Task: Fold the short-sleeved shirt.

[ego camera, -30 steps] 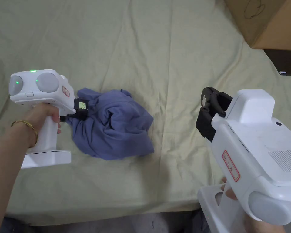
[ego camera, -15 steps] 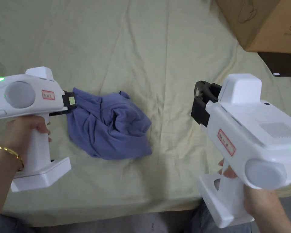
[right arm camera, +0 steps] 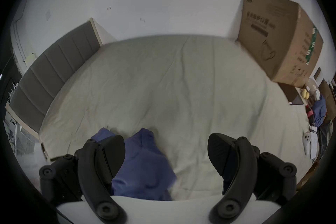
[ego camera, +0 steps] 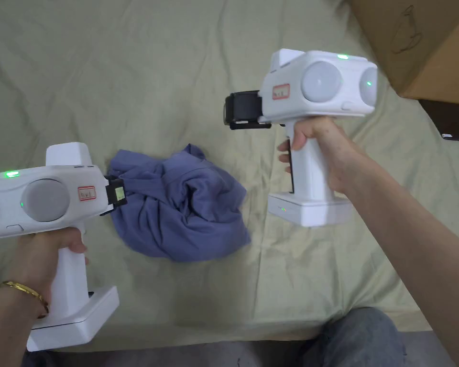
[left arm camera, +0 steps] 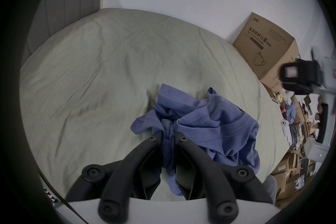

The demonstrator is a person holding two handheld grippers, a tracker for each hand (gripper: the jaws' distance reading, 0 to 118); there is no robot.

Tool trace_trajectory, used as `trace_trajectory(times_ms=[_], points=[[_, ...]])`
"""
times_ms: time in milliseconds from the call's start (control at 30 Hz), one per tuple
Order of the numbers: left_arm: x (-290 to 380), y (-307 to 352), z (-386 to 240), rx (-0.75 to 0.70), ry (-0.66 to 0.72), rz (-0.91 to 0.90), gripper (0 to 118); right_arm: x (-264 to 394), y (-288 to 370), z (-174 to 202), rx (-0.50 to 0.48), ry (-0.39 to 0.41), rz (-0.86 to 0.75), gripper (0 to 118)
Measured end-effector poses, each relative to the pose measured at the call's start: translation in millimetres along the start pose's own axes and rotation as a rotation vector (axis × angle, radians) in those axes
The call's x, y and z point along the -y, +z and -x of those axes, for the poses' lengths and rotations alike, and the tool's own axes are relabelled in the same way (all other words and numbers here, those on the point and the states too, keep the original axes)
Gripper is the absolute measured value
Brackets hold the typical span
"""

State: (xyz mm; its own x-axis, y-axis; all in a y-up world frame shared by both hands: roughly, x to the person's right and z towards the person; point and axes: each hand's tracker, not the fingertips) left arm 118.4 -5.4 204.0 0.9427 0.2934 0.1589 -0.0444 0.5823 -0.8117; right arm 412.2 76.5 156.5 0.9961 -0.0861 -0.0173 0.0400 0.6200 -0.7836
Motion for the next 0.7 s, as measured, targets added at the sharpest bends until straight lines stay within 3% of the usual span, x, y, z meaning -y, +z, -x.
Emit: trace_trajectory(times_ms=[233,367,433,567,700], points=[[2,-1,7,0.023,0.018,-0.011,10,-17,-112,38,0.011,0.041,0.229,95],[3,-3,13,0.041,0.037,-0.006,10,-10,-151,47,0.029,0.051,0.266,83],[4,-5,16,0.048,0.045,-0.002,10,-7,-162,47,0.031,0.050,0.273,67],[5,-9,20,0.063,0.052,0.009,10,2,-173,47,-0.005,0.004,0.265,23],[5,-11,24,0.070,0.077,0.010,10,7,-165,40,-0.018,-0.009,0.274,8]])
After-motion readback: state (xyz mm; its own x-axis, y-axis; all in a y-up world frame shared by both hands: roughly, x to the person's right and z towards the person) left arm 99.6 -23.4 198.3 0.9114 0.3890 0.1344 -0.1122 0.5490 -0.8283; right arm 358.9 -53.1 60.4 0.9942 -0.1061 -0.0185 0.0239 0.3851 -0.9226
